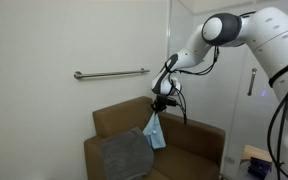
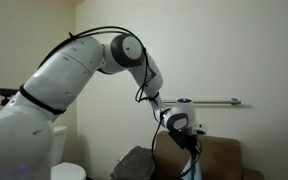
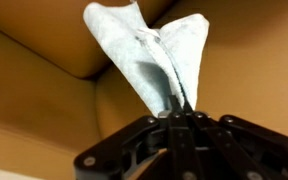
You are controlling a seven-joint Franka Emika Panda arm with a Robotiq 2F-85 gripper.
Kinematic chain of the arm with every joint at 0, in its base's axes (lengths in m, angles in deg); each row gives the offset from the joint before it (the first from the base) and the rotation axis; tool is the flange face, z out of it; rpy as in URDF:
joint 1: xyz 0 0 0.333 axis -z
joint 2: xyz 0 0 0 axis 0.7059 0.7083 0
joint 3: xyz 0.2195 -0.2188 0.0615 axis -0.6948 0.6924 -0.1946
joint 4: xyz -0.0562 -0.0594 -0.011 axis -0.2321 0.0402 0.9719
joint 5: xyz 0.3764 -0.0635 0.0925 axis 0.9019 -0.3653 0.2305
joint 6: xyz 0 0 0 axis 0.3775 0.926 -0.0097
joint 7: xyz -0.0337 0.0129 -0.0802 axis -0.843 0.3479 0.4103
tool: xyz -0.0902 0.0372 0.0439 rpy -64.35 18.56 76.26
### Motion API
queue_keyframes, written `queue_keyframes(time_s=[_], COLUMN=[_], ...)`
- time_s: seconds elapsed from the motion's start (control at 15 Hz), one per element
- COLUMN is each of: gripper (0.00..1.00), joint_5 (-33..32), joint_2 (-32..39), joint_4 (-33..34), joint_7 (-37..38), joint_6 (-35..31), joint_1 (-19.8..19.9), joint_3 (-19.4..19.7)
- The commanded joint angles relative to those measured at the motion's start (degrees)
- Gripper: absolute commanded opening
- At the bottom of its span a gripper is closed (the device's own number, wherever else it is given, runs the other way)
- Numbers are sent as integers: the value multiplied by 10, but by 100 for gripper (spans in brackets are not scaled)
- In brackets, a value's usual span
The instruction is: Put the towels on the arm rest
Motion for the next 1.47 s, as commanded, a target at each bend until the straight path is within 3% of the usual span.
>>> queue_keyframes(time_s=[0.0,0.2,0.6,0.8,1.07,1.2,1.27,1.4], gripper=[1,1,1,1,1,1,1,1], joint_5=[-69,-204,-505,-624,-711,-724,-760,-822], joint_2=[-123,-175,-183,-203,-250,-257,-282,-304], joint_4=[-133,-178,-118,-113,-123,-140,-141,-160], joint_7=[111,242,516,562,565,565,585,627], joint_6=[-72,-98,-40,-7,94,132,169,198], joint_1=[-105,-232,-501,-639,-786,-828,-792,-773], joint_3=[106,250,537,624,645,636,571,516])
